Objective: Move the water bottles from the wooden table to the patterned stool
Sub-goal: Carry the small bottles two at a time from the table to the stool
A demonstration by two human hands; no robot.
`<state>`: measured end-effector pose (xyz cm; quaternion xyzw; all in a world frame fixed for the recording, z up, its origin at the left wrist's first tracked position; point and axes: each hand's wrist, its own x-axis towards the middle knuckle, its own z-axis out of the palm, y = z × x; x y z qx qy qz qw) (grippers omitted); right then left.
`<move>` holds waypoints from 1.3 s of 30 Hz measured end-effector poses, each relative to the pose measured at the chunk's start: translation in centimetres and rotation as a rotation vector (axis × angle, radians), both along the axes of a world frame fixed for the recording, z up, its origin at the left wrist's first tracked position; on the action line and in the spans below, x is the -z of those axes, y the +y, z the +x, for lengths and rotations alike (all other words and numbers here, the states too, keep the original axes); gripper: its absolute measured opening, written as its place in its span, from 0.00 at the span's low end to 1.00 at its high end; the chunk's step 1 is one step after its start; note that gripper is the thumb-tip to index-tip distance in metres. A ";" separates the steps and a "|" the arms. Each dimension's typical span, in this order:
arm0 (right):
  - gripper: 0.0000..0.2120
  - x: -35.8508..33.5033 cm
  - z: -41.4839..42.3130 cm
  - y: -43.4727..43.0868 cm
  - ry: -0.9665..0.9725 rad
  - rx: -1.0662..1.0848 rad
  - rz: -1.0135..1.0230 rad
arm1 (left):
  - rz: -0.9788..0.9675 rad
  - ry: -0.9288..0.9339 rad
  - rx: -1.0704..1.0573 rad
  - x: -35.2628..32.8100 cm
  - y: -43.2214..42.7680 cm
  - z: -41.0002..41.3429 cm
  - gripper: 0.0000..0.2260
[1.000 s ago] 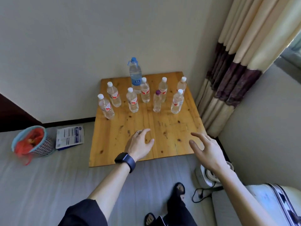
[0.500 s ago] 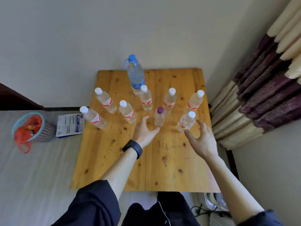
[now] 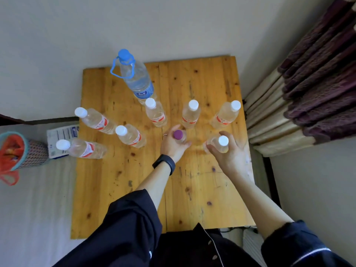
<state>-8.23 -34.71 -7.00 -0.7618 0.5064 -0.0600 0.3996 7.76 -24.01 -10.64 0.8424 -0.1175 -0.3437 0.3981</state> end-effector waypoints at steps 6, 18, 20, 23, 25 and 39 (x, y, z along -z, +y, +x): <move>0.31 -2.1 0.5 0.3 0.099 -0.011 0.094 | 0.063 -0.122 0.135 -0.3 1.5 1.1 0.20; 0.31 0.3 -4.3 8.9 0.134 -0.510 0.317 | 0.207 -0.169 0.004 -0.4 14.8 -5.7 0.22; 0.31 0.7 -5.3 10.2 0.114 -0.516 0.307 | 0.200 -0.177 0.014 -0.2 16.3 -6.7 0.23; 0.33 1.0 -5.9 11.5 0.090 -0.463 0.255 | 0.202 -0.182 0.025 0.0 17.4 -7.5 0.26; 0.39 1.1 -6.0 12.5 0.059 -0.385 0.271 | 0.213 -0.181 0.041 0.0 17.7 -7.5 0.29; 0.26 3.1 -4.1 15.8 -0.039 0.108 0.301 | 0.174 -0.065 0.485 1.3 17.9 -2.9 0.22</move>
